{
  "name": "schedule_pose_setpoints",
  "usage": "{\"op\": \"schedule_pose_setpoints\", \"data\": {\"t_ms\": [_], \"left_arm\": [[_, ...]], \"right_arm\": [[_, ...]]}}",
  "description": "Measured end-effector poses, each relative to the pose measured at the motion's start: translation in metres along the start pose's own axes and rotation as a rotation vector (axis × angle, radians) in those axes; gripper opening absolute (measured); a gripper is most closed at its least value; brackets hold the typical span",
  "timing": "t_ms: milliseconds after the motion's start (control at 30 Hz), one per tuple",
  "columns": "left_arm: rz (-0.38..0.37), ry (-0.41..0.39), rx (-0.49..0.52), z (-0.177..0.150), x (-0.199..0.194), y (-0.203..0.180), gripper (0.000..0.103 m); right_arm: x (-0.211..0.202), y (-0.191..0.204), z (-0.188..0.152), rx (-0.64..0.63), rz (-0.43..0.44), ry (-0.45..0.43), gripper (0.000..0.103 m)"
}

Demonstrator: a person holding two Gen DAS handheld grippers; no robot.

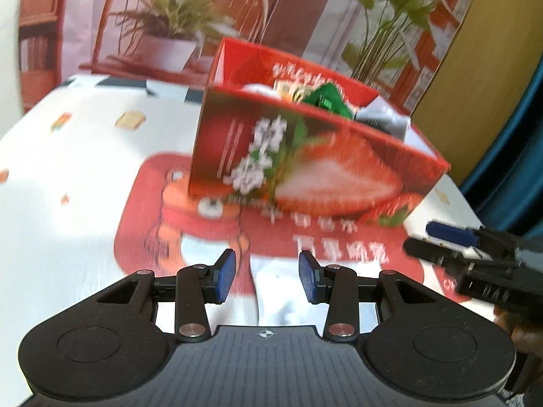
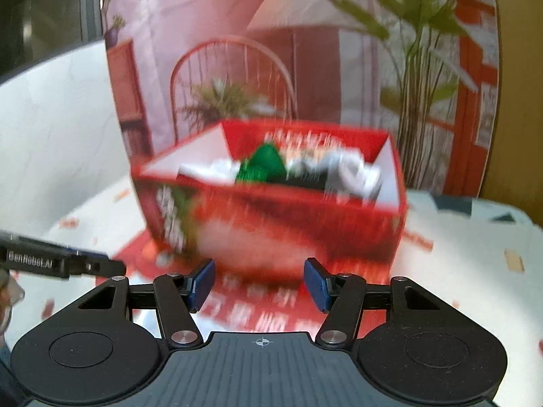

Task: Organize soft objects
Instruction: 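Move both grippers to the clear bag of green cables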

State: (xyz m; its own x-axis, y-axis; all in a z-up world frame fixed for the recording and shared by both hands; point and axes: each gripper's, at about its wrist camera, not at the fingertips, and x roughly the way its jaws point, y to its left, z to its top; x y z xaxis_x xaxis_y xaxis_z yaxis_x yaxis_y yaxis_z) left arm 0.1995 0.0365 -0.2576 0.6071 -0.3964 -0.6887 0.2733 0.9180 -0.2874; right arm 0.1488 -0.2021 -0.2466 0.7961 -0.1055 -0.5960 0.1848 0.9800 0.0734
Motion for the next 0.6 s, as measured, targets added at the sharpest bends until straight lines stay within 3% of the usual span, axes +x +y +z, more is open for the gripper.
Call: {"op": "schedule_pose_setpoints", "data": {"t_ms": [133, 233, 433, 600], "left_arm": [[0.029, 0.021, 0.005, -0.018, 0.001, -0.002, 0.042], [0.044, 0.029, 0.013, -0.027, -0.001, -0.005, 0.042], [0.062, -0.004, -0.003, -0.034, -0.010, -0.006, 0.042], [0.078, -0.008, -0.009, -0.038, -0.014, -0.007, 0.042]], "right_arm": [[0.001, 0.016, -0.036, -0.042, 0.003, 0.079, 0.056], [-0.002, 0.028, -0.056, -0.071, 0.000, 0.102, 0.067], [-0.007, 0.049, -0.069, -0.197, 0.009, 0.112, 0.076], [-0.002, 0.062, -0.074, -0.285, 0.014, 0.127, 0.077]]}}
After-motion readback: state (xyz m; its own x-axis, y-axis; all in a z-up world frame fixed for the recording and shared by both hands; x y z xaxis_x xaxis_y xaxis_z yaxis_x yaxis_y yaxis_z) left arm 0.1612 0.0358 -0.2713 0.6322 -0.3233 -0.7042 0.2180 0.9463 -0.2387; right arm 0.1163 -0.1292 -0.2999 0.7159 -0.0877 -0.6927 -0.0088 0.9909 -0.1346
